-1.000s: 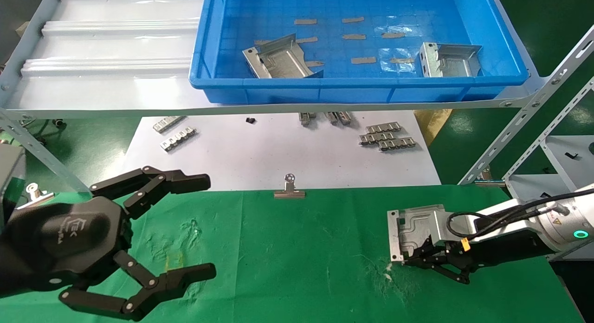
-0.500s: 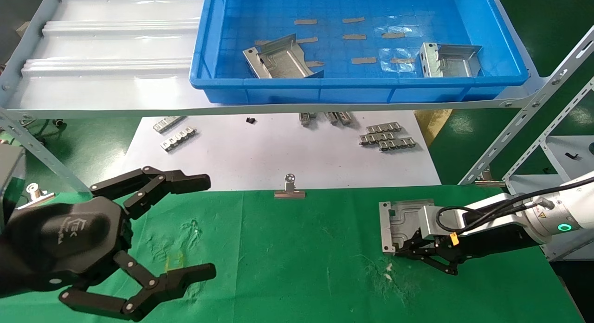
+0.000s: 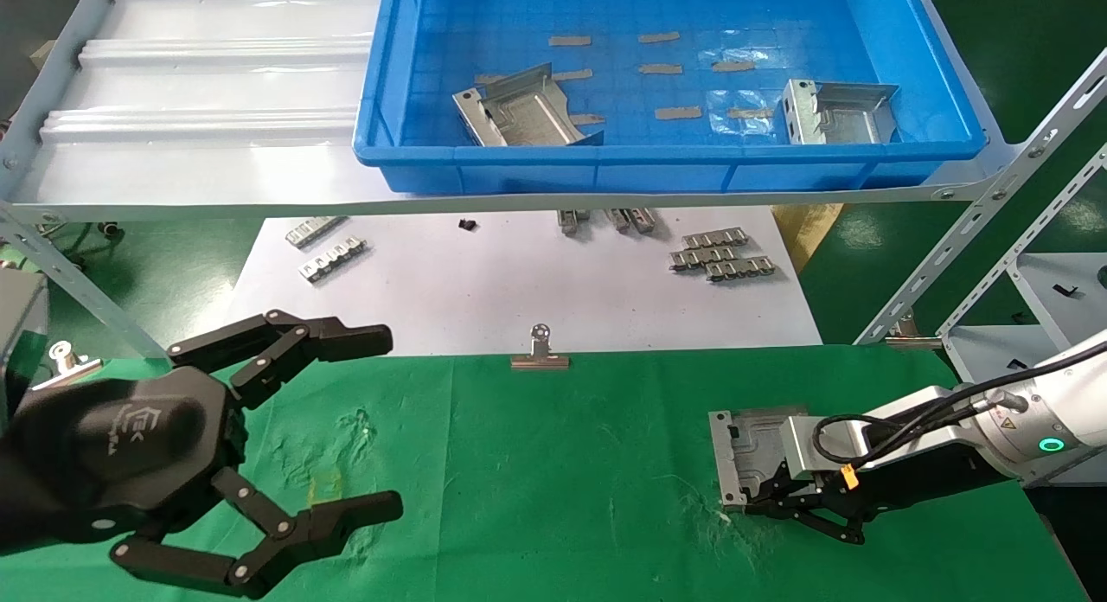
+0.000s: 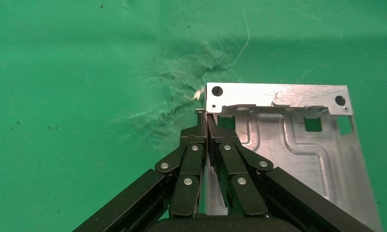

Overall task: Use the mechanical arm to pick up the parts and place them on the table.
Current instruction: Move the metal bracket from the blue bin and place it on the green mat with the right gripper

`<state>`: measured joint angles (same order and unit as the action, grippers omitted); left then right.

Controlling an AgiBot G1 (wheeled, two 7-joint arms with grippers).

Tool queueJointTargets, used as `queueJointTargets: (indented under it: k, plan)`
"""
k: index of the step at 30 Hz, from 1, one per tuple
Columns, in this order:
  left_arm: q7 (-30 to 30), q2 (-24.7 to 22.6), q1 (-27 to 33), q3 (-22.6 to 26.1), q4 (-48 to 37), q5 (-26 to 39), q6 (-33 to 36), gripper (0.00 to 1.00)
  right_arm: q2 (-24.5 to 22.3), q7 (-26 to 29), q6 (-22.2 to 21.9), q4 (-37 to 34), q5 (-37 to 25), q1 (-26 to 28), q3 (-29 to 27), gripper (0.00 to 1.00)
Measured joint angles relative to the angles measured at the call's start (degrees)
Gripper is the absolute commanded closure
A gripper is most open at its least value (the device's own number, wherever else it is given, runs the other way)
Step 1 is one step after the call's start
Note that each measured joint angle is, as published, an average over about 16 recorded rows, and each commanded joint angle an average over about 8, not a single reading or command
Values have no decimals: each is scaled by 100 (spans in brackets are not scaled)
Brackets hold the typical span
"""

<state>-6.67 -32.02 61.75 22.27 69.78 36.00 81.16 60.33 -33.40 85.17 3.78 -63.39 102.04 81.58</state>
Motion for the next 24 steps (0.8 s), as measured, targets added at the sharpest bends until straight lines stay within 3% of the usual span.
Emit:
queueJointTargets:
  k: [10, 24]
  plan:
    - [0, 0, 0, 0, 0, 0, 0, 0, 45, -128, 179, -68, -30, 180, 21, 0]
    - [0, 0, -1, 0, -1, 0, -1, 0, -373, 248, 648, 348, 737, 340, -390, 0]
